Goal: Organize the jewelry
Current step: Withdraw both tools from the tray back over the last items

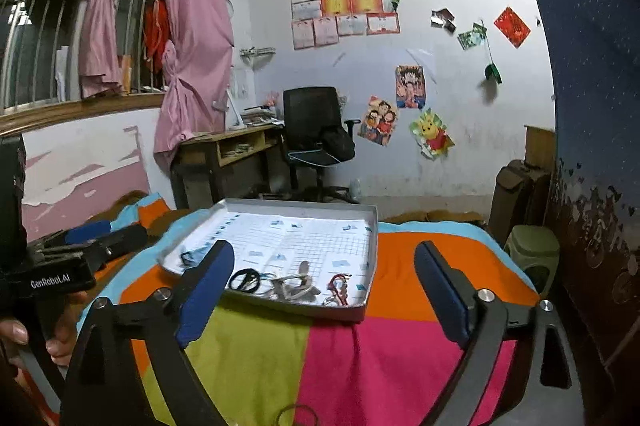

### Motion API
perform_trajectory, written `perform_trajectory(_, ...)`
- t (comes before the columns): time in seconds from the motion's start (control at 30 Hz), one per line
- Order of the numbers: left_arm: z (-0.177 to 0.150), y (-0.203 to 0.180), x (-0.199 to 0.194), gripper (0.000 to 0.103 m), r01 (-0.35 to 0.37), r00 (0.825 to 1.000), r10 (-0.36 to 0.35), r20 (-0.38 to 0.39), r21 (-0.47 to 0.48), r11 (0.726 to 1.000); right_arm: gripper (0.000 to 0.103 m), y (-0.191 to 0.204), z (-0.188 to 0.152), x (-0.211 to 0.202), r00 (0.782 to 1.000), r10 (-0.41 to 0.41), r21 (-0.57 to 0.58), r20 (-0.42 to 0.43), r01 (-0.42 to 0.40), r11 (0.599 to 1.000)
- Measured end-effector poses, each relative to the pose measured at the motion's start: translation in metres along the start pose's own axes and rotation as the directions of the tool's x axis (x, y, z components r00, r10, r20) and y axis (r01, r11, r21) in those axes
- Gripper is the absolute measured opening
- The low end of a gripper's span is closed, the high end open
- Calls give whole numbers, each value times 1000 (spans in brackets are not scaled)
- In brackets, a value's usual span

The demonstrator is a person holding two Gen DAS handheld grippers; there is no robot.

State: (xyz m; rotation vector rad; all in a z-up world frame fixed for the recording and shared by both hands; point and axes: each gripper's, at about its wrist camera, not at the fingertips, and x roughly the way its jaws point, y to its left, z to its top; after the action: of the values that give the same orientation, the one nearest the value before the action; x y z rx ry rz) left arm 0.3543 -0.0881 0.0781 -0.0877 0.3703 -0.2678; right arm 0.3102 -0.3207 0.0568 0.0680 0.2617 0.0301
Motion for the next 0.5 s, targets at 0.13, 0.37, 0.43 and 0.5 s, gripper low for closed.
perform_trajectory(0.13,-1,-3,-44,103,-22,998,22,57,-7,1000,98,7,1,-40,1000,10,-11,29,-9,1000)
perform_trajectory(0.37,-11,-9,-106,103,-42,993,41,113,6,999,102,24,-3,-105,996,26,-39,82,-23,999)
perform_trajectory(0.43,-17,-9,-122,103,-49,991,47,124,9,999,102,30,-7,-124,995,30,-49,99,-25,999)
perform_trajectory(0.5,-24,-10,-138,103,-58,989,55,138,17,998,102,36,-11,-142,993,30,-61,113,-23,998)
